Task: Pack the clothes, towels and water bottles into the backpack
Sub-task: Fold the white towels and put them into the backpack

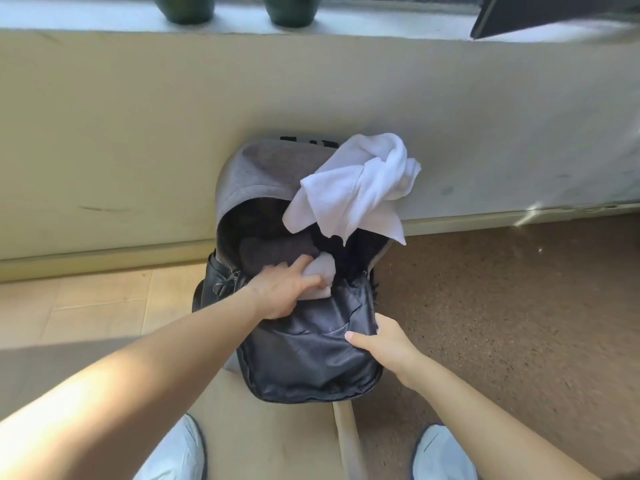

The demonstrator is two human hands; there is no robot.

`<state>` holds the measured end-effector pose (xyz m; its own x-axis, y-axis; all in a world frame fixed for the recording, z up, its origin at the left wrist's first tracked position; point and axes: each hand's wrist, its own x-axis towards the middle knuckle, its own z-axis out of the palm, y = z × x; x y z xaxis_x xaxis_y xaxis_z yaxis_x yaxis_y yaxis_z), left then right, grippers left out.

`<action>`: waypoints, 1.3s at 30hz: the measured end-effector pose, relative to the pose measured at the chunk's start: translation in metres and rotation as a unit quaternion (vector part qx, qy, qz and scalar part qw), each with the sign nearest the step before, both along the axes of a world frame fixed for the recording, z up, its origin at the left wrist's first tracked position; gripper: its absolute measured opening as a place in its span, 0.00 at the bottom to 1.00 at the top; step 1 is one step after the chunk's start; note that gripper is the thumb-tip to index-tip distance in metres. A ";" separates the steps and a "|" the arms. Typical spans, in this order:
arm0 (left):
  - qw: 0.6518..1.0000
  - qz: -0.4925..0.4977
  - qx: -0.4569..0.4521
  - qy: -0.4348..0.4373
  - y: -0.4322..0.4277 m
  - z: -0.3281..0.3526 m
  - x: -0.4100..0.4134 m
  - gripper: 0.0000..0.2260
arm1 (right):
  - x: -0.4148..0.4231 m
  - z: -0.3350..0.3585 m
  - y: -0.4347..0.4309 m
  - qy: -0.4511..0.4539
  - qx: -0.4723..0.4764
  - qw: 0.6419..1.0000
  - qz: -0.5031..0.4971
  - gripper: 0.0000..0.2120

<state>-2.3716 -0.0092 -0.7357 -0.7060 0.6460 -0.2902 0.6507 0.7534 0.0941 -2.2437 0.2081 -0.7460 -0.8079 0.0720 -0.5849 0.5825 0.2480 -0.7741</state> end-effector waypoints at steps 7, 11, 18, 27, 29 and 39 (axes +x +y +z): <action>0.966 0.093 0.218 0.101 -0.003 0.023 0.018 0.15 | -0.028 0.037 0.006 0.081 0.149 0.984 -0.061 0.22; 0.807 0.371 0.452 -0.083 0.029 0.050 0.017 0.28 | -0.045 0.065 0.003 0.143 0.180 0.970 -0.075 0.23; 0.661 0.423 0.551 -0.284 0.055 0.105 -0.008 0.08 | -0.060 0.111 0.002 0.193 0.219 0.956 -0.014 0.34; 0.708 0.282 0.575 -0.298 0.047 0.258 0.025 0.11 | -0.067 0.212 0.008 0.311 0.264 0.912 0.050 0.39; 0.707 0.266 0.584 -0.297 0.047 0.286 0.036 0.10 | -0.067 0.233 0.003 0.302 0.315 0.898 0.059 0.19; 0.696 0.281 0.649 -0.121 0.012 0.334 0.058 0.09 | -0.032 0.317 0.008 0.314 0.098 0.944 0.031 0.19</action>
